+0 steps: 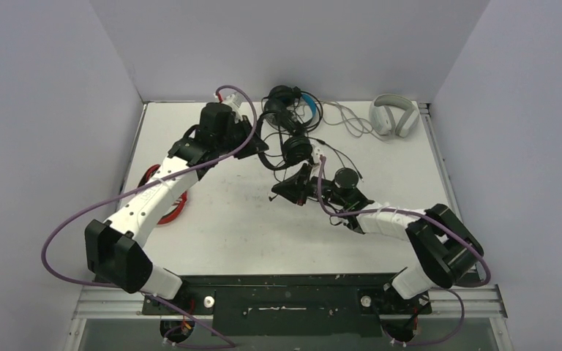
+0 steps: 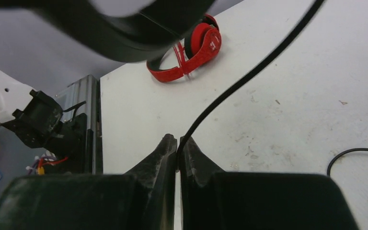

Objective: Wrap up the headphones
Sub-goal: Wrap the headphones around the headphones.

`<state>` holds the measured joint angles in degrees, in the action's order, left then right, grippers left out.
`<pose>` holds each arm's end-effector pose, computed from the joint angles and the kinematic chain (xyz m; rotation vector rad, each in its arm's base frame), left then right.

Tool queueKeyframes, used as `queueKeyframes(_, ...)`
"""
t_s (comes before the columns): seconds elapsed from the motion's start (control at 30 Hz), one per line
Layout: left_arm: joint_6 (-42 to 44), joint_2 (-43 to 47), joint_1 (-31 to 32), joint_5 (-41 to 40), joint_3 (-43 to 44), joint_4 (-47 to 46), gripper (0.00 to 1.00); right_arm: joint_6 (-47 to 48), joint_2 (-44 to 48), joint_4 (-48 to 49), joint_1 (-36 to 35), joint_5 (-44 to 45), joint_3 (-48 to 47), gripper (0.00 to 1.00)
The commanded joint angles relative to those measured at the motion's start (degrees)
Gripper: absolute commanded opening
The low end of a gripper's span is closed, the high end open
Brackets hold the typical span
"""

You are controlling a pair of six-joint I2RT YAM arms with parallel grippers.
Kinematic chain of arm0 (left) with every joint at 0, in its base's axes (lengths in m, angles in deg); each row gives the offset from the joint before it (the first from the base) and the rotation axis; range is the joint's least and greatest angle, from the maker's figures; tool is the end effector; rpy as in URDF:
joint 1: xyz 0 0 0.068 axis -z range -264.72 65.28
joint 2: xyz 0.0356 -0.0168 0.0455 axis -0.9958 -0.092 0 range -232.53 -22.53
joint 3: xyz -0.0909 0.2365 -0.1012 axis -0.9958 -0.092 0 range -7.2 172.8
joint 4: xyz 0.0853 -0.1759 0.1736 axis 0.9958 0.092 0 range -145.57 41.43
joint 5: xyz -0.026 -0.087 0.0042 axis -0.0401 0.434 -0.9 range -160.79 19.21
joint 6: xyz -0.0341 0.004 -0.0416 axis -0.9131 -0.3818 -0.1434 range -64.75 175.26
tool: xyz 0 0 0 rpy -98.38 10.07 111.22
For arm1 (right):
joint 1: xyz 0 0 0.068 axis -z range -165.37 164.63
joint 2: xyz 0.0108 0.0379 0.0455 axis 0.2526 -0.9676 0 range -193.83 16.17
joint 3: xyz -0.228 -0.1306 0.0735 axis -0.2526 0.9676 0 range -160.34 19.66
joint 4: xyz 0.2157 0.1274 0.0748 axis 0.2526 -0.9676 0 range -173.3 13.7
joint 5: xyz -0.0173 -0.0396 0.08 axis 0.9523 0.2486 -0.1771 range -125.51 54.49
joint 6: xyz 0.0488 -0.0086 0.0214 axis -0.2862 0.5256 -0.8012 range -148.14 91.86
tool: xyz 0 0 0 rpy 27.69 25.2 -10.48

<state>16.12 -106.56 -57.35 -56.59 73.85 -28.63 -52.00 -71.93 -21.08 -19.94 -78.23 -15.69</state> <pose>0.2929 -0.1614 0.3691 -0.0683 2.2226 -0.9341 0.2393 0.1943 0.2230 -0.7913 1.5153 1.3469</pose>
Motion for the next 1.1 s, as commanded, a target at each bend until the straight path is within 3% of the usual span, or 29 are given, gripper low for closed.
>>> queueKeyframes(0.0,-7.1,4.4,-0.1,-14.3,-3.2,-9.7,0.0,-1.2,6.7,-5.9,-4.1,4.6,-0.5,0.0)
queueKeyframes(0.13,-7.5,7.1,0.1,-22.0,-10.0,-16.7,0.0,-7.0,8.7,-10.3,-6.2,6.9,-2.8,0.0)
queueKeyframes(0.27,-8.8,9.2,0.9,-24.9,-16.7,-24.4,0.0,-15.6,7.6,-8.1,-6.5,8.3,-5.7,0.06)
queueKeyframes(0.57,-9.1,8.9,2.7,-27.4,-20.9,-28.9,0.0,-24.7,6.6,-1.2,-6.8,18.9,-9.9,0.06)
queueKeyframes(0.83,-11.3,8.7,4.6,-27.6,-23.0,-28.7,0.0,-27.7,2.4,-5.3,-11.2,40.6,-14.7,0.09)
queueKeyframes(0.93,-10.4,8.9,5.3,-27.8,-23.1,-27.6,0.0,-29.1,1.2,-7.0,-13.5,50.0,-15.9,0.19)
queueKeyframes(1.07,-9.8,9.7,5.8,-28.5,-23.3,-23.3,0.0,-30.2,0.4,-5.0,-15.0,59.0,-15.4,0.19)
